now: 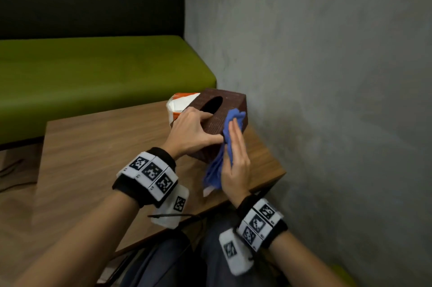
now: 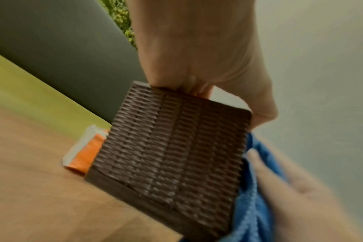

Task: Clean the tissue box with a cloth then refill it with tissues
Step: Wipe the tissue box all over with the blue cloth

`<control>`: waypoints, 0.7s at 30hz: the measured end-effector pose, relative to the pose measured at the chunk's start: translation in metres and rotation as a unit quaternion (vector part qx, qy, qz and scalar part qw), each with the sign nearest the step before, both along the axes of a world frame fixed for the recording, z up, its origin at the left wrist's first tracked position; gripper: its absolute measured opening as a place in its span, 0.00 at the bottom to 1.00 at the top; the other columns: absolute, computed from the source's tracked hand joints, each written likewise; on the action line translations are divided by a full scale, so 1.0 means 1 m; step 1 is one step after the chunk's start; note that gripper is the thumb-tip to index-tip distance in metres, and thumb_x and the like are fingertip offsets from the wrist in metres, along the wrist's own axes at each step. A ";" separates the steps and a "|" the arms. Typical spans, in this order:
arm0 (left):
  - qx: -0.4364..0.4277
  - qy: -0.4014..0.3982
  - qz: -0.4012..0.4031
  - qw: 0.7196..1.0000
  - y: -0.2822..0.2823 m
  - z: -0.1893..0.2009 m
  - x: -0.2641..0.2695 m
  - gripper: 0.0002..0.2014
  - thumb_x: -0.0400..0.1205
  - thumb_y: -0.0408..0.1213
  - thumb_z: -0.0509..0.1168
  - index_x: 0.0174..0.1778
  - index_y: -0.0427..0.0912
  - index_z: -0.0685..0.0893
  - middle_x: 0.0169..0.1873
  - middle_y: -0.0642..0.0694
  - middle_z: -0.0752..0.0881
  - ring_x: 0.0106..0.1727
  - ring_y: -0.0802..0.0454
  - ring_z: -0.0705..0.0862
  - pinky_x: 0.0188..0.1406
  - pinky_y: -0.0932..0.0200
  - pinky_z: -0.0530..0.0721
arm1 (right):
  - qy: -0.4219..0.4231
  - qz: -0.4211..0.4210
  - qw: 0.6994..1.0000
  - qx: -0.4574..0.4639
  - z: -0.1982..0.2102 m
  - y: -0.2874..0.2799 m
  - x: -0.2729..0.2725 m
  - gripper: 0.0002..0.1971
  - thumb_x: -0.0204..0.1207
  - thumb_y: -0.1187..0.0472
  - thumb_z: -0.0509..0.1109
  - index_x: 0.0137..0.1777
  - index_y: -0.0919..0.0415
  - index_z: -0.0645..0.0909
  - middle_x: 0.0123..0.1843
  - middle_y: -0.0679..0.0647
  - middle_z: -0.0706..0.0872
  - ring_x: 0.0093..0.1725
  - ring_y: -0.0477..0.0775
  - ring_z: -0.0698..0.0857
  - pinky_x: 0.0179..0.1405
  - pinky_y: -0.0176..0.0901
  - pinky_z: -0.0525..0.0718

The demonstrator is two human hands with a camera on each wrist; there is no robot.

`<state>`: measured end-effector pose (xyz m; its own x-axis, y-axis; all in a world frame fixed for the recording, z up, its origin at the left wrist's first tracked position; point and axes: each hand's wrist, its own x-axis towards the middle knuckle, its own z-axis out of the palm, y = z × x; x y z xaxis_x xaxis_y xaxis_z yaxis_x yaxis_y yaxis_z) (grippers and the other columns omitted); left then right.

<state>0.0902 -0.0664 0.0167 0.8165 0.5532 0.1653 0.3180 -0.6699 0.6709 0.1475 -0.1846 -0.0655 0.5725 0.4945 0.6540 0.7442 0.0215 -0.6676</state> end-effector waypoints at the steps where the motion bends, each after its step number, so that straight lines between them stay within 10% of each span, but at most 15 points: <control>1: -0.026 0.006 -0.020 0.999 0.002 -0.001 -0.004 0.42 0.49 0.62 0.58 0.58 0.48 0.85 0.54 0.44 0.84 0.60 0.49 0.79 0.53 0.55 0.76 | 0.003 -0.021 1.000 0.006 -0.002 0.002 0.013 0.22 0.80 0.70 0.52 0.74 0.74 0.65 0.76 0.59 0.64 0.80 0.38 0.56 0.78 0.28 0.56; 3: -0.084 0.007 -0.050 0.995 0.001 0.001 -0.013 0.42 0.49 0.59 0.62 0.61 0.46 0.84 0.56 0.46 0.84 0.60 0.51 0.81 0.62 0.50 0.79 | 0.058 -0.068 0.996 0.016 0.007 0.011 0.045 0.22 0.80 0.67 0.52 0.73 0.75 0.67 0.76 0.61 0.67 0.79 0.46 0.63 0.76 0.25 0.57; 6: -0.167 0.002 -0.076 0.983 -0.004 0.003 -0.021 0.36 0.55 0.47 0.69 0.62 0.41 0.83 0.47 0.53 0.83 0.50 0.57 0.82 0.50 0.67 0.81 | 0.096 -0.112 0.988 0.045 0.027 0.019 0.061 0.21 0.79 0.68 0.53 0.70 0.75 0.71 0.72 0.66 0.75 0.74 0.61 0.72 0.71 0.18 0.60; 13: -0.150 -0.028 -0.031 0.988 -0.005 -0.006 -0.015 0.37 0.53 0.58 0.69 0.59 0.47 0.85 0.53 0.50 0.89 0.57 0.56 0.85 0.62 0.52 0.82 | 0.007 -0.067 0.998 0.006 0.006 0.005 0.021 0.23 0.78 0.71 0.52 0.72 0.73 0.68 0.74 0.57 0.68 0.75 0.44 0.63 0.76 0.23 0.55; 17: -0.135 0.019 -0.131 0.982 0.004 0.004 -0.028 0.30 0.63 0.37 0.73 0.64 0.41 0.81 0.46 0.62 0.81 0.45 0.80 0.81 0.47 0.85 0.75 | 0.158 -0.061 0.985 0.000 0.030 0.002 0.080 0.16 0.81 0.70 0.55 0.65 0.71 0.77 0.64 0.63 0.83 0.63 0.46 0.78 0.69 0.37 0.74; 19: -0.093 0.035 -0.133 0.986 0.007 0.009 -0.020 0.34 0.64 0.39 0.71 0.69 0.41 0.76 0.54 0.58 0.82 0.51 0.75 0.80 0.51 0.85 0.72 | 0.155 -0.017 0.987 -0.026 0.035 0.004 0.070 0.16 0.79 0.68 0.55 0.61 0.68 0.80 0.60 0.61 0.85 0.60 0.48 0.82 0.66 0.42 0.77; 21: -0.032 0.046 -0.102 0.993 0.007 0.007 -0.007 0.39 0.64 0.50 0.71 0.72 0.42 0.73 0.65 0.45 0.82 0.66 0.54 0.79 0.71 0.63 0.70 | 0.130 -0.030 0.991 -0.014 0.031 0.004 0.049 0.18 0.78 0.67 0.55 0.63 0.68 0.79 0.61 0.58 0.84 0.61 0.45 0.79 0.65 0.26 0.73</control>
